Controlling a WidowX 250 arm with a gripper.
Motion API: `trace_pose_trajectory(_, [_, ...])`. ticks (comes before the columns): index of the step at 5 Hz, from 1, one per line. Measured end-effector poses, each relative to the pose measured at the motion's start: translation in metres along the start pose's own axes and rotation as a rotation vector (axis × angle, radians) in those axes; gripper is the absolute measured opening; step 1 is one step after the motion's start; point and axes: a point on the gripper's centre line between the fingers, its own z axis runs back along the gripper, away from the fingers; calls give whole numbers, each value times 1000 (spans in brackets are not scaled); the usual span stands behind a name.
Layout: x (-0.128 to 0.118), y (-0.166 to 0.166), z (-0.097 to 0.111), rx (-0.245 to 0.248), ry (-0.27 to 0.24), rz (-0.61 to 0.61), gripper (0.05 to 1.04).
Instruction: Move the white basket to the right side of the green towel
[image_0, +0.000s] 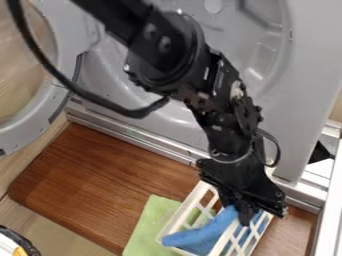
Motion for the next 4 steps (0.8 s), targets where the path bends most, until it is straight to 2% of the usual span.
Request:
trace_pose_trajectory(1, [2, -4, -7, -35, -24, -25, 105])
trace_pose_trajectory(2, [4, -2, -8, -28, -42, -23, 131])
trace_pose_trajectory(3, [3, 2, -7, -25, -34, -25, 324])
trace_pose_trajectory(4, [1, -1, -7, -50, -28, -29, 623])
